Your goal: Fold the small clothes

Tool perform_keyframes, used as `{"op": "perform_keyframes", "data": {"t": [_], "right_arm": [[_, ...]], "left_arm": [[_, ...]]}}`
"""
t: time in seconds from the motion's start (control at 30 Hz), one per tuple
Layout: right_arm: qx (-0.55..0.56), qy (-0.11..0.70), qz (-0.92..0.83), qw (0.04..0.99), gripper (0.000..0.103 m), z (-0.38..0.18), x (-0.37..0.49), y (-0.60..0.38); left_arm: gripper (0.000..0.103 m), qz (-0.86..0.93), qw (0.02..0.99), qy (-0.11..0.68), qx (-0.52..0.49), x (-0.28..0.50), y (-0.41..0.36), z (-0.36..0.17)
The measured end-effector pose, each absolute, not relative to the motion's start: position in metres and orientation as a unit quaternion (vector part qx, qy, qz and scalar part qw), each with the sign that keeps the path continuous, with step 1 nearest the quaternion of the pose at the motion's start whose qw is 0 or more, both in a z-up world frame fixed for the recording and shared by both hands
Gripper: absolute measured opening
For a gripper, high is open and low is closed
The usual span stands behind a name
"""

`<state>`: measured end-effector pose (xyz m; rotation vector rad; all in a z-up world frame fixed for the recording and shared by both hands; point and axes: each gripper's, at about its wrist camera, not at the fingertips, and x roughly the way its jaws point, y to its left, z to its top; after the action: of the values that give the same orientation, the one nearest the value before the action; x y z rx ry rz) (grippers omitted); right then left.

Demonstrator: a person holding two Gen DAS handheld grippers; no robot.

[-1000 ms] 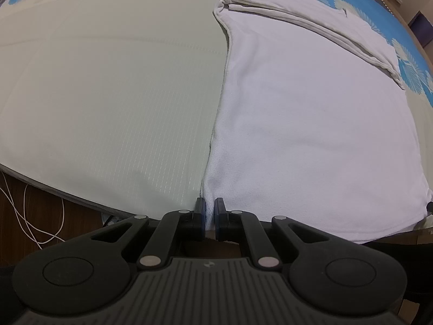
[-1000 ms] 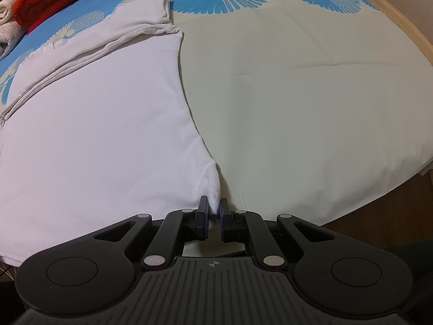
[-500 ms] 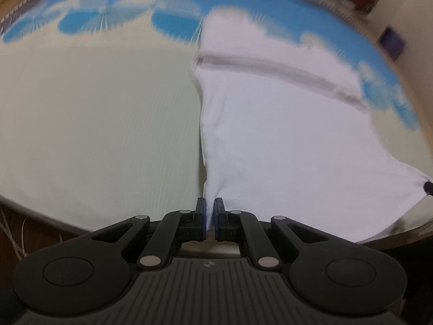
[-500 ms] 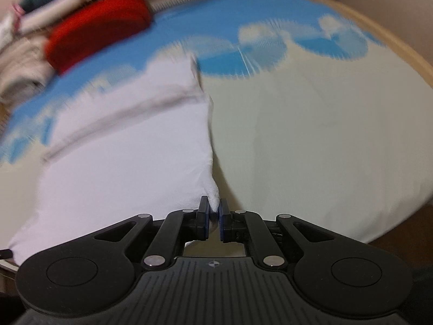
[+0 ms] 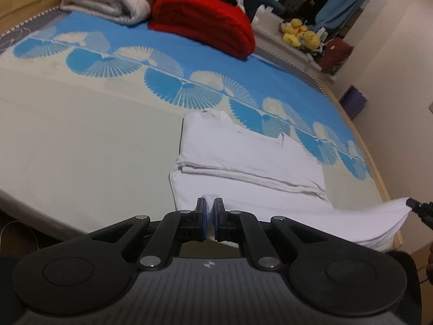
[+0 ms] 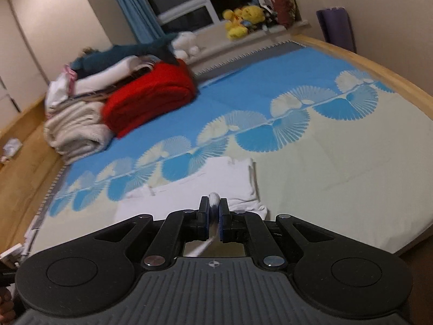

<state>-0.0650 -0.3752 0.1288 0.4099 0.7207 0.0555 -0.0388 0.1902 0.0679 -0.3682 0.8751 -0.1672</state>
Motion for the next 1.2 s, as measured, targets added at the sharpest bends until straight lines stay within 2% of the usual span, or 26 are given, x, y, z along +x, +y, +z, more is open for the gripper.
{"op": "perform_keyframes", "data": {"t": [0.23,0.37,0.47,0.57,0.87,0.9,0.97,1.03,1.2], "right_arm": [[0.17,0.386,-0.019,0.906,0.005,0.077,0.043,-0.372],[0.149,0.43,-0.052,0.889,0.005,0.035,0.116,-0.371],[0.132,0.466,-0.079,0.871,0.005,-0.001,0.149,-0.367],[0.105,0.491,-0.089,0.86,0.006,-0.027,0.159,-0.357],[0.106,0.486,-0.096,0.862,0.008,-0.028,0.16,-0.358],[0.104,0.483,-0.098,0.864,0.01,-0.026,0.159,-0.359],[0.102,0.469,-0.101,0.871,0.019,-0.018,0.156,-0.362],[0.099,0.459,-0.11,0.876,0.033,-0.011,0.152,-0.366],[0.102,0.446,-0.127,0.88,0.036,0.002,0.14,-0.383]], "left_arm": [[0.005,-0.05,0.872,0.461,-0.156,0.102,0.187,0.036],[0.005,-0.031,0.855,0.5,-0.137,0.171,0.177,-0.005],[0.005,-0.02,0.835,0.531,-0.146,0.188,0.171,-0.042],[0.005,-0.019,0.846,0.518,-0.127,0.193,0.167,-0.042],[0.009,0.01,0.849,0.505,-0.158,0.191,0.183,-0.036],[0.01,0.016,0.848,0.505,-0.161,0.189,0.184,-0.035],[0.011,0.019,0.847,0.504,-0.165,0.187,0.186,-0.032],[0.015,0.021,0.85,0.503,-0.157,0.183,0.186,-0.028],[0.02,0.042,0.848,0.511,-0.133,0.179,0.185,-0.02]]}}
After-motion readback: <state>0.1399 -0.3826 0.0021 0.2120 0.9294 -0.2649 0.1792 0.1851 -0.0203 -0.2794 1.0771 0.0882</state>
